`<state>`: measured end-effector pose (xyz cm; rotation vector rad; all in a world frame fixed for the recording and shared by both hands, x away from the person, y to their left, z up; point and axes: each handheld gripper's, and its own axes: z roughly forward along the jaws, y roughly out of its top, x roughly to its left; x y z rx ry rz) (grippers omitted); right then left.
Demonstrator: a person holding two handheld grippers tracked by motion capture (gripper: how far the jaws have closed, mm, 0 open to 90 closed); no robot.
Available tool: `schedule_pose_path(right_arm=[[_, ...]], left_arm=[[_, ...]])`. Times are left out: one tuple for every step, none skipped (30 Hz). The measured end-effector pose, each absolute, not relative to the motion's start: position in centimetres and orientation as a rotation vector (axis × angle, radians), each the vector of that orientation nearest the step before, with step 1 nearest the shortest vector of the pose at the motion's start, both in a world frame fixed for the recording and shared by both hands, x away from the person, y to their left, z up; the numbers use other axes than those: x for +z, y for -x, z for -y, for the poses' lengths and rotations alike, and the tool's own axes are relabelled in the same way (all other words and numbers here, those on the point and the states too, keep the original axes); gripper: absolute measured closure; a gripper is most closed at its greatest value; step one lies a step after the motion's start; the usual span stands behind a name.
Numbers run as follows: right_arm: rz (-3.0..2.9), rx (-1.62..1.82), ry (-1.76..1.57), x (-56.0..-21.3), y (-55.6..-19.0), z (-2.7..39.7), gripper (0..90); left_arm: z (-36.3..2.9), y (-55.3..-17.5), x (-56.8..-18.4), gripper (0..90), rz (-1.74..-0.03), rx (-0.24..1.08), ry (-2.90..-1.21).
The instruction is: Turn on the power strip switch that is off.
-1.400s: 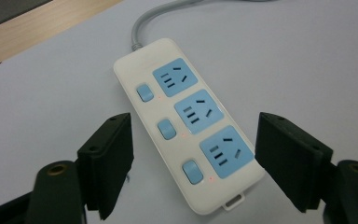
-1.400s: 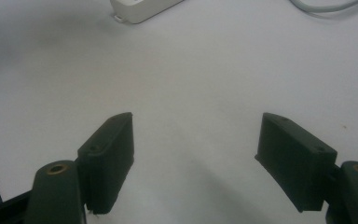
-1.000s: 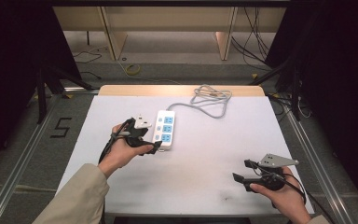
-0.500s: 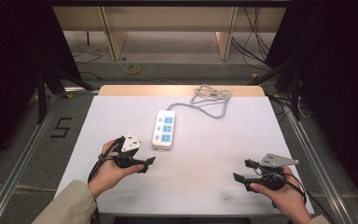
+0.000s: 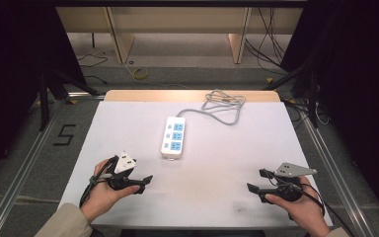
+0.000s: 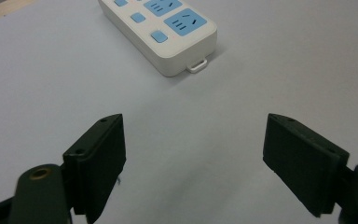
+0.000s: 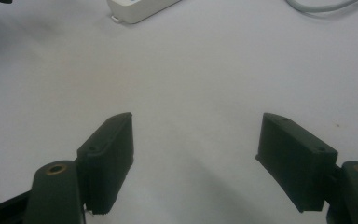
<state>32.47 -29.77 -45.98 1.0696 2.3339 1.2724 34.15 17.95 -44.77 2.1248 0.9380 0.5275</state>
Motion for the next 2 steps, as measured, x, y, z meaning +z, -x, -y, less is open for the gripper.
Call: schedule_pose_path(right_arm=[[-2.333, 1.273, -1.070, -46.00, -32.48, 29.77, 27.3], [-2.332, 1.275, -1.070, -46.01, -32.48, 29.79, 27.3]], left_arm=[[-17.91, -34.19, -44.79, 20.8, -0.939, 0.526, -2.127], [-17.87, -34.21, -44.79, 20.6, -0.937, 0.523, -2.133]])
